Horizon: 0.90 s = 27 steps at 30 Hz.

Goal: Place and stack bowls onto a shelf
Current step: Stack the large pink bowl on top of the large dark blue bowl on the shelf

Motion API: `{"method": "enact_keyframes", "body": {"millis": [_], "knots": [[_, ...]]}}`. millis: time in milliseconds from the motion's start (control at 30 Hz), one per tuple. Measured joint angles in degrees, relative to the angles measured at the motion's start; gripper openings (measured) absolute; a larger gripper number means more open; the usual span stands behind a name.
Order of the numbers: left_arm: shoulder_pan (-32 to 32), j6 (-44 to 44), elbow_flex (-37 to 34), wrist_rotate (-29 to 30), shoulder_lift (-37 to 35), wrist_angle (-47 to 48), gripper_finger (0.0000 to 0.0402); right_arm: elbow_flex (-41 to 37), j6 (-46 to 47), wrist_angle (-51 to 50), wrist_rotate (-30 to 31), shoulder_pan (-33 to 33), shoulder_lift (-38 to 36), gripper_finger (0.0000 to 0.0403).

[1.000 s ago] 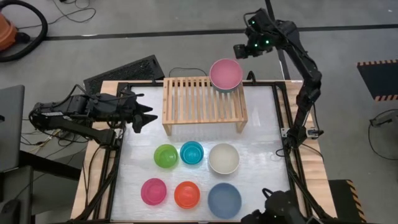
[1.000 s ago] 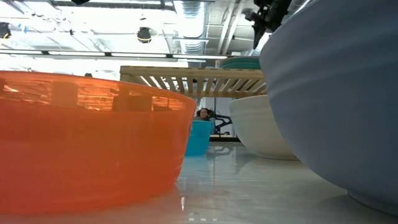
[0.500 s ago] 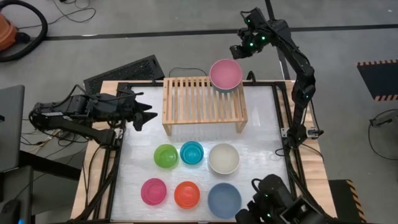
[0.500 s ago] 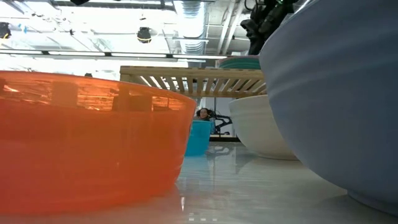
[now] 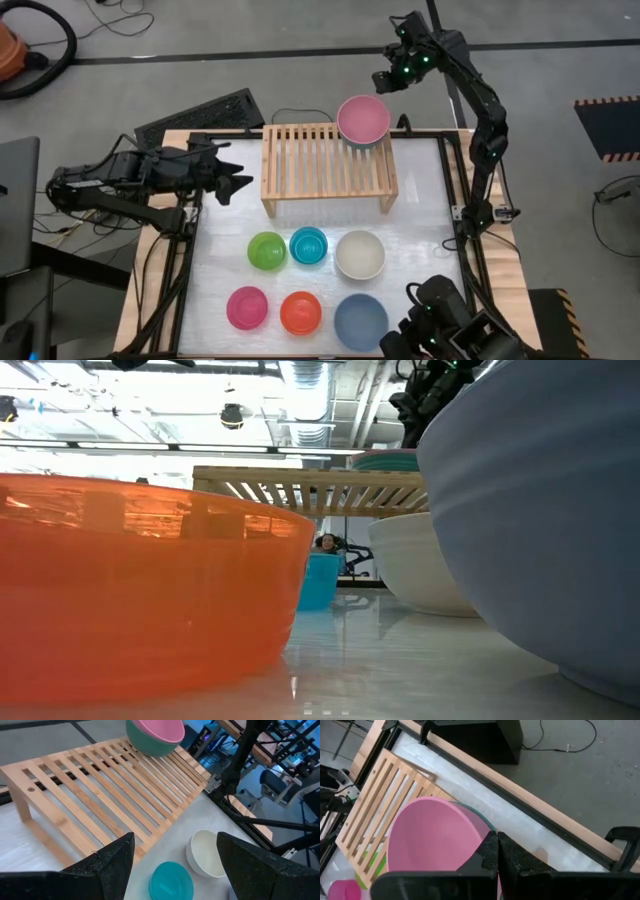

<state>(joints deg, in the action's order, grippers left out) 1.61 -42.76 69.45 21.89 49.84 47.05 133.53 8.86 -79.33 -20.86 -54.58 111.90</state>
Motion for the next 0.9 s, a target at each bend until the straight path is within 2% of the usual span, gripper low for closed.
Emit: {"method": "enact_keyframes", "body": {"millis": [900], "knots": [[-0.7,-0.2,0.0,0.2,0.0,-0.2,0.0265,0.0,-1.9,1.4,-0.2,-0.7,1.0,0.002]]}}
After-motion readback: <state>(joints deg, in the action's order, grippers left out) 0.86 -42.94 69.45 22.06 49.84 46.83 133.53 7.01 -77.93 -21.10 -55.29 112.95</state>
